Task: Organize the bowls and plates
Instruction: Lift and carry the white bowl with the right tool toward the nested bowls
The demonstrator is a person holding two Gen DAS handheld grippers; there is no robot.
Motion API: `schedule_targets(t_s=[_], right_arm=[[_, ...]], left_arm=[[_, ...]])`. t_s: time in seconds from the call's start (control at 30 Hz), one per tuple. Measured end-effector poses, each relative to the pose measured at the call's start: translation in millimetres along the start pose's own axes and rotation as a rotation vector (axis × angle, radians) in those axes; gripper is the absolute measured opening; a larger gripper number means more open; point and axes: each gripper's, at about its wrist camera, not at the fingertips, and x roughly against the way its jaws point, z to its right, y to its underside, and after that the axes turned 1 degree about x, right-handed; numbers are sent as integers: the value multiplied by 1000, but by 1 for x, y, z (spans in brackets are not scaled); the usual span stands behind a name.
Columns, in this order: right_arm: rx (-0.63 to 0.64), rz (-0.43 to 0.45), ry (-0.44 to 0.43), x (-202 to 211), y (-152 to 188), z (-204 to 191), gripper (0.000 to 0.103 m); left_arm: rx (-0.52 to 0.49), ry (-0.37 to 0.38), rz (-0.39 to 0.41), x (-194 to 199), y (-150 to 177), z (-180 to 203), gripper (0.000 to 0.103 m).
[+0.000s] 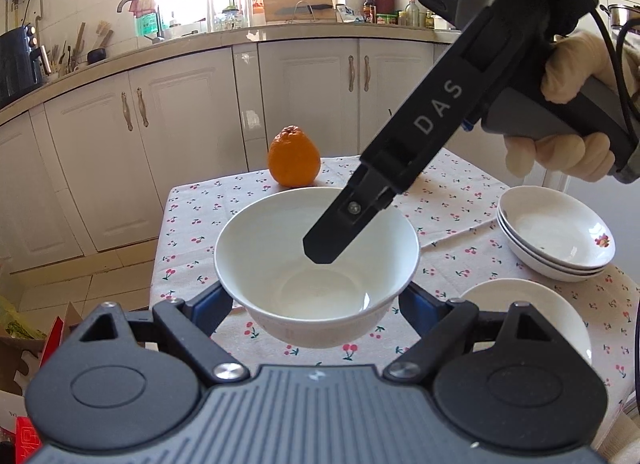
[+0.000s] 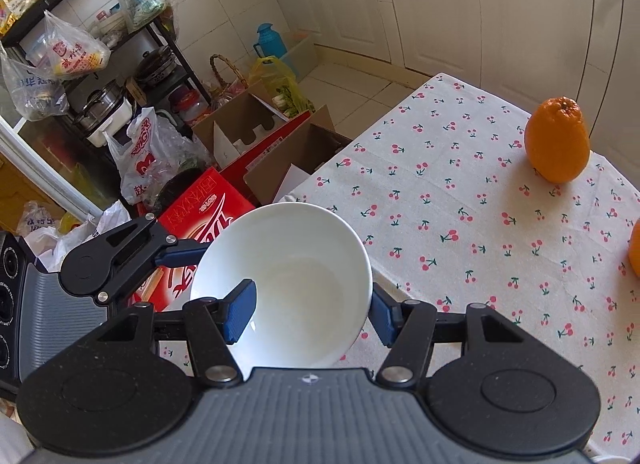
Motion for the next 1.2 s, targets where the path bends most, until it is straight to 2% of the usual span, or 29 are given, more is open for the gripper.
schedule_targets(t_s=[0.57,1.2], right_arm=[[26,54,24,47,43,-24,66],[11,57,27,64,85,-26,66]], left_arm=[[-32,23,25,36,-1,42,90],[-30,67,-3,45,10,72,90]])
